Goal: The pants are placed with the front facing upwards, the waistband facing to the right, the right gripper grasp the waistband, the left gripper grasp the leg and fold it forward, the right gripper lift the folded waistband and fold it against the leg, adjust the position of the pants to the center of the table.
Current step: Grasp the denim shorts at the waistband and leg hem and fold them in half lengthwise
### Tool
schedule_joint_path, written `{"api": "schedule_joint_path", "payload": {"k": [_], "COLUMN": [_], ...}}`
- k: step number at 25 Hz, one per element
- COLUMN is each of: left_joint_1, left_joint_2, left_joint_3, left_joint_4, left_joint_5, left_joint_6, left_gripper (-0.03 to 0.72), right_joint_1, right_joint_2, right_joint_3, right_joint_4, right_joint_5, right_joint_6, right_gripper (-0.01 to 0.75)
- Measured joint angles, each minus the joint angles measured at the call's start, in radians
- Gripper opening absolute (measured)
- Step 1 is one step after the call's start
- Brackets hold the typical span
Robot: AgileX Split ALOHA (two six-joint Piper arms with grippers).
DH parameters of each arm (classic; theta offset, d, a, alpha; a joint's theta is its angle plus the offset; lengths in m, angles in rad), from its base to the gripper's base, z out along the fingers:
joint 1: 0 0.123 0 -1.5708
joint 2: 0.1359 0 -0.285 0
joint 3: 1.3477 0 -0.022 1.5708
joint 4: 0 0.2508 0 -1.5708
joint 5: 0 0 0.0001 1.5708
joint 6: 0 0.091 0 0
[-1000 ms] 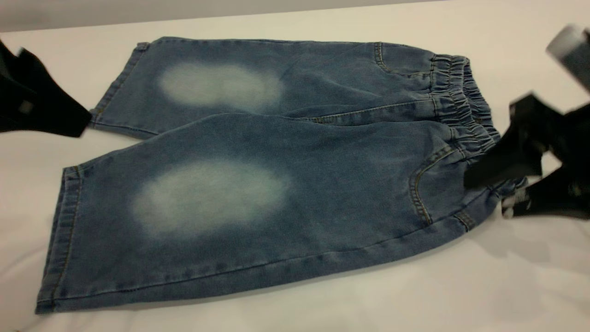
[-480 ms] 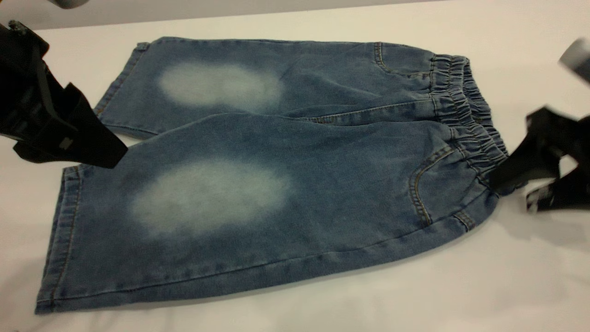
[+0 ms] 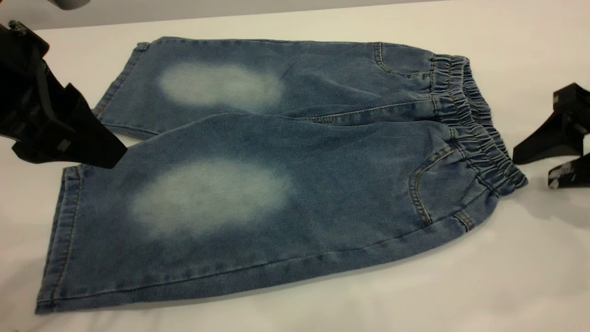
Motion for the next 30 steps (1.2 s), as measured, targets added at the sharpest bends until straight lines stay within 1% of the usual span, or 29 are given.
{"api": "schedule_joint_path", "payload": {"k": [3, 8, 11, 14, 16, 19, 24, 30], "left_joint_1": [0.0, 0.0, 0.0, 0.0, 0.0, 0.0, 0.0, 0.0], "left_joint_2": [0.0, 0.0, 0.0, 0.0, 0.0, 0.0, 0.0, -0.001], "left_joint_3": [0.0, 0.0, 0.0, 0.0, 0.0, 0.0, 0.0, -0.001], "left_joint_4": [0.0, 0.0, 0.0, -0.001, -0.001, -0.001, -0.002, -0.003], "left_joint_5": [0.0, 0.005, 0.005, 0.005, 0.005, 0.005, 0.005, 0.005], "left_joint_6": [0.007, 0.008, 0.011, 0.015, 0.015, 0.015, 0.015, 0.015], "left_gripper": [0.393, 0.393, 0.393, 0.393, 0.393, 0.393, 0.393, 0.393], "right_joint_1": [-0.002, -0.002, -0.002, -0.002, -0.002, -0.002, -0.002, -0.003], "right_joint_2": [0.022, 0.071, 0.103, 0.128, 0.144, 0.159, 0.182, 0.236], "right_joint_3": [-0.026, -0.03, -0.03, -0.033, -0.033, -0.033, -0.056, -0.087], "right_joint_4": [0.001, -0.003, -0.052, -0.041, -0.003, 0.002, 0.002, 0.005], "right_joint_5": [0.022, 0.035, 0.06, 0.085, 0.102, 0.115, 0.147, 0.252], "right_joint_6": [0.019, 0.077, 0.102, 0.081, 0.05, -0.004, -0.011, -0.016], "right_gripper": [0.408, 0.408, 0.405, 0.402, 0.398, 0.393, 0.39, 0.39]}}
